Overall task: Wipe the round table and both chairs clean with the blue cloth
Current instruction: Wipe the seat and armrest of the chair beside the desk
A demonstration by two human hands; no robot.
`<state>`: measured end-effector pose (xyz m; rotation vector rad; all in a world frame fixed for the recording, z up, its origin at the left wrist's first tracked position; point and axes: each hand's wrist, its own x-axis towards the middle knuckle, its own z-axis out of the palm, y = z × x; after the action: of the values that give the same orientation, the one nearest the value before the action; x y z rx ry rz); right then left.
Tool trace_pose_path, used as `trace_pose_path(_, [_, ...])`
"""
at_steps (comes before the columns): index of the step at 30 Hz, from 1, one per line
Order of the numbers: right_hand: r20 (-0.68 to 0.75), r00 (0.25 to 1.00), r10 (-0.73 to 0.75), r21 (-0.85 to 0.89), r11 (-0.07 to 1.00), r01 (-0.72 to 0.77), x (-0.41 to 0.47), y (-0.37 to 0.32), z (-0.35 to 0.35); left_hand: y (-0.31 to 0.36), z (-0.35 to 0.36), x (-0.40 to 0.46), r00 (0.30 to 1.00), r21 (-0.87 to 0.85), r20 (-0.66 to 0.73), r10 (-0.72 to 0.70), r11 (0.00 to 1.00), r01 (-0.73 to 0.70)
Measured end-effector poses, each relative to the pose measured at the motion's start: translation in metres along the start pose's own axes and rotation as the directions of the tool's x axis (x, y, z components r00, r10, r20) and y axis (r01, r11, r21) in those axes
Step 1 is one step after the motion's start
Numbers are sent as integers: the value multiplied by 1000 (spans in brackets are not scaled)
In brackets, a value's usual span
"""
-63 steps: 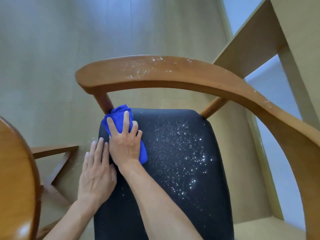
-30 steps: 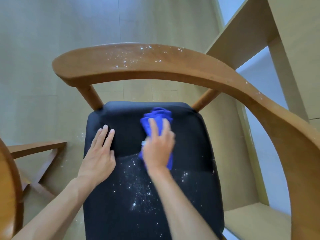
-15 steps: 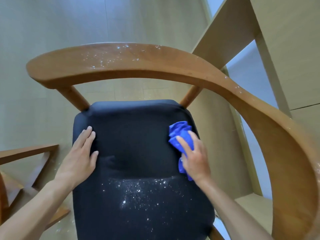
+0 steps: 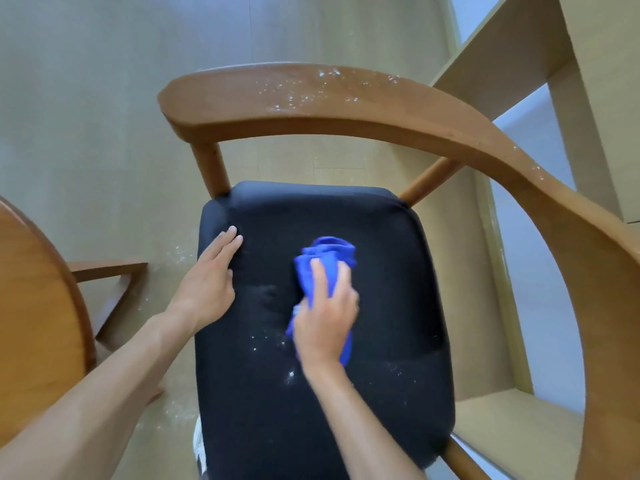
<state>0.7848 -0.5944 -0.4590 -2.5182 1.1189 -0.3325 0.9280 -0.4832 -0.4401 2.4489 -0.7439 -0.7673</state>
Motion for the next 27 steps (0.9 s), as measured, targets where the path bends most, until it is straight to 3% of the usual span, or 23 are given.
trace_pose_path(2, [114, 959, -260, 21, 966, 259, -36, -27, 8, 0, -8, 1, 999, -95, -10, -52, 994, 51])
trace_pose_path(5, [279, 803, -526, 70, 846, 529, -85, -22, 3, -1, -18, 2, 997, -146, -10, -81, 986, 79])
trace_pose_path(9, [338, 525, -781, 177, 601, 780, -74, 8, -10, 0, -18, 0, 998, -164, 9, -63, 984, 63])
trace_pose_path(11, [309, 474, -825, 165, 537, 827, -44, 16, -9, 2, -20, -1, 996, -159, 17, -90, 983, 92])
trace_pose_path(13, [269, 525, -808, 89, 563, 821, -3, 18, -3, 4, -23, 0, 993, -144, 30, -118, 982, 121])
trace_pose_path(15, [211, 644, -736, -8, 657, 754, 40, 17, 4, 4, -24, 1, 990, -147, 39, -134, 979, 139])
trace_pose_path(19, [119, 879, -461, -129, 871, 474, 109, 7, 11, 4, -21, -1, 984, -186, 36, -173, 966, 177])
trace_pose_path(21, [97, 940, -328, -140, 930, 339, 115, -4, 12, 5, -21, -3, 980, -247, 23, -200, 948, 199])
trace_pose_path(24, [102, 923, -370, -126, 916, 381, 75, -19, 12, 4, -24, -2, 964, -373, 35, -263, 892, 257])
trace_pose_path(27, [222, 781, -584, 21, 803, 595, -9, -15, 4, 3, -29, 3, 965, -422, 44, -257, 871, 251])
